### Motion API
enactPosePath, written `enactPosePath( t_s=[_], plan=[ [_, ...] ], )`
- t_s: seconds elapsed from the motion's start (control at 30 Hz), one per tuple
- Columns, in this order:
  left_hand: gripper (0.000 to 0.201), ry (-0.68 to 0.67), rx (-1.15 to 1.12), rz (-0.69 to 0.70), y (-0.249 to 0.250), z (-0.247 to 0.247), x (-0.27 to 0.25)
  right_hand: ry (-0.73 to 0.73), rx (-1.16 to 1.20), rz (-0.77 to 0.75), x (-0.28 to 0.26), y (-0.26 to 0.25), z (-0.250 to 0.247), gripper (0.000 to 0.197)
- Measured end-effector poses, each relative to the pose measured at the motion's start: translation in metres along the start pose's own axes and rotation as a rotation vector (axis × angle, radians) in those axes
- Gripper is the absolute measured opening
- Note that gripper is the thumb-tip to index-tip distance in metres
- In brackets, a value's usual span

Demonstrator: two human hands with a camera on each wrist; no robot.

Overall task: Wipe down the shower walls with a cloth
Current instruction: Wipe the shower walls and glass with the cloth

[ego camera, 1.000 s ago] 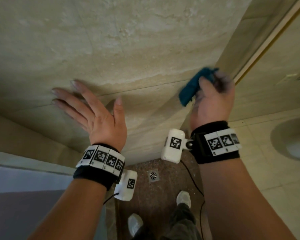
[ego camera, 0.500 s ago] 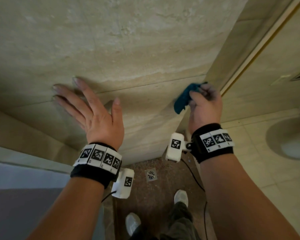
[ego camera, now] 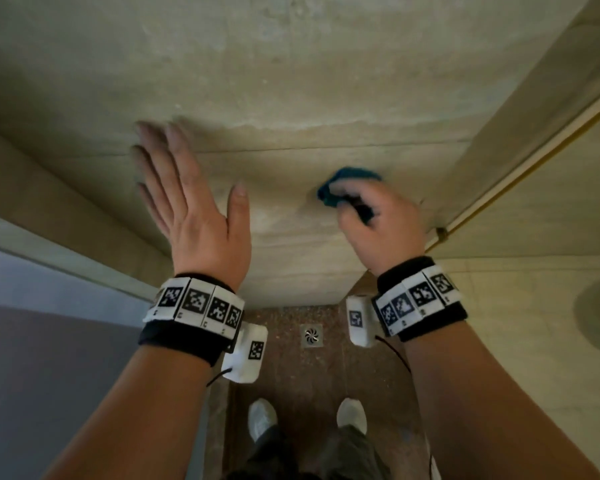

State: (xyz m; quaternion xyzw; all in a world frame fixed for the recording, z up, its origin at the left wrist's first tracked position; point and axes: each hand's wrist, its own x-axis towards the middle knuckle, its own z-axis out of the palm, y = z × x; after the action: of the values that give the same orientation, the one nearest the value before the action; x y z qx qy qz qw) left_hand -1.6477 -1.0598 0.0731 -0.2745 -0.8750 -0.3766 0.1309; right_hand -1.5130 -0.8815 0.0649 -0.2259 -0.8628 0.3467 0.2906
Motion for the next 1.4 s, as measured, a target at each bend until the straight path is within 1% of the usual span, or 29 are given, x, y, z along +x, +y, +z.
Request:
enactPosePath(
  t_s=[0.07,0.1,0.13,0.2,0.23,0.3,0.33,0.37,0.4,0.47,0.57,0.6,0.63,0.67,0.7,0.77,0.83,0.87,0.9,0.97,1.03,1.07,1.1,1.17,1.23,1.27,1.3,1.37,1.4],
  plan=[
    [0.083,0.025,-0.043,-0.046,0.001,0.000,-0.006,-0.152,-0.110,0.066,-0.013,0.028,0.004,0.032],
    [0.083,0.035,-0.061,-0.070,0.001,0.001,-0.009,-0.179,-0.101,0.136,-0.017,0.038,0.000,0.033],
    [0.083,0.046,-0.072,-0.095,0.001,0.001,-0.011,-0.157,-0.059,0.195,-0.018,0.044,-0.007,0.033],
    [0.083,0.065,-0.084,-0.154,0.002,0.000,-0.014,-0.030,0.077,0.237,-0.011,0.037,-0.029,0.031],
    [0.083,0.068,-0.095,-0.189,0.004,0.000,-0.016,0.054,0.144,0.221,-0.004,0.026,-0.043,0.030],
    [0.083,0.068,-0.120,-0.241,0.010,0.000,-0.017,0.211,0.305,0.107,0.012,-0.002,-0.070,0.029],
    [0.083,0.071,-0.127,-0.251,0.014,-0.001,-0.017,0.259,0.383,0.030,0.019,-0.015,-0.081,0.029],
    [0.083,0.077,-0.128,-0.256,0.017,-0.002,-0.018,0.272,0.439,-0.034,0.024,-0.025,-0.086,0.031],
    [0.082,0.083,-0.127,-0.262,0.018,-0.002,-0.019,0.246,0.457,-0.075,0.028,-0.030,-0.086,0.032],
    [0.081,0.084,-0.128,-0.288,0.021,-0.002,-0.023,0.095,0.371,-0.089,0.026,-0.031,-0.073,0.036],
    [0.081,0.056,-0.136,-0.349,0.027,0.003,-0.029,-0.285,0.004,-0.021,0.010,0.005,-0.041,0.041],
    [0.081,0.045,-0.143,-0.365,0.029,0.004,-0.031,-0.367,-0.083,0.010,0.004,0.021,-0.036,0.041],
    [0.081,0.032,-0.155,-0.376,0.031,0.005,-0.032,-0.384,-0.106,0.072,-0.001,0.034,-0.037,0.041],
    [0.081,0.017,-0.170,-0.380,0.033,0.006,-0.033,-0.344,-0.084,0.150,-0.003,0.042,-0.043,0.040],
    [0.080,0.006,-0.183,-0.381,0.036,0.005,-0.032,-0.265,-0.039,0.201,-0.004,0.043,-0.053,0.039],
    [0.080,-0.015,-0.210,-0.375,0.041,0.004,-0.028,-0.067,0.100,0.194,0.001,0.031,-0.078,0.038],
    [0.077,-0.031,-0.236,-0.356,0.049,0.003,-0.023,0.113,0.276,0.064,0.015,0.006,-0.101,0.037],
    [0.076,-0.037,-0.249,-0.354,0.052,0.003,-0.021,0.175,0.346,-0.017,0.023,-0.007,-0.110,0.036],
    [0.075,-0.038,-0.265,-0.365,0.055,0.002,-0.019,0.214,0.396,-0.088,0.031,-0.017,-0.115,0.036],
    [0.074,-0.023,-0.283,-0.408,0.056,0.000,-0.018,0.215,0.463,-0.179,0.042,-0.030,-0.116,0.037],
    [0.075,-0.006,-0.264,-0.421,0.051,-0.003,-0.019,0.118,0.457,-0.179,0.042,-0.038,-0.101,0.040],
    [0.075,0.001,-0.256,-0.422,0.048,-0.004,-0.020,0.020,0.398,-0.150,0.039,-0.039,-0.088,0.042],
    [0.076,0.004,-0.252,-0.428,0.045,-0.006,-0.021,-0.110,0.298,-0.109,0.034,-0.036,-0.070,0.045],
    [0.077,0.005,-0.266,-0.458,0.038,-0.010,-0.022,-0.390,0.003,-0.070,0.022,-0.015,-0.033,0.048],
    [0.079,0.016,-0.286,-0.445,0.033,-0.017,-0.019,-0.604,-0.197,-0.054,0.014,0.009,-0.008,0.048],
    [0.080,0.026,-0.297,-0.422,0.030,-0.021,-0.016,-0.659,-0.233,-0.017,0.012,0.015,-0.004,0.049],
    [0.080,0.040,-0.313,-0.404,0.027,-0.026,-0.010,-0.667,-0.249,0.019,0.013,0.016,-0.004,0.048],
    [0.081,0.054,-0.358,-0.405,0.021,-0.034,0.002,-0.581,-0.212,0.023,0.018,0.001,-0.012,0.046],
    [0.082,0.043,-0.380,-0.410,0.018,-0.037,0.008,-0.510,-0.135,0.009,0.022,-0.012,-0.019,0.046]
  ],
)
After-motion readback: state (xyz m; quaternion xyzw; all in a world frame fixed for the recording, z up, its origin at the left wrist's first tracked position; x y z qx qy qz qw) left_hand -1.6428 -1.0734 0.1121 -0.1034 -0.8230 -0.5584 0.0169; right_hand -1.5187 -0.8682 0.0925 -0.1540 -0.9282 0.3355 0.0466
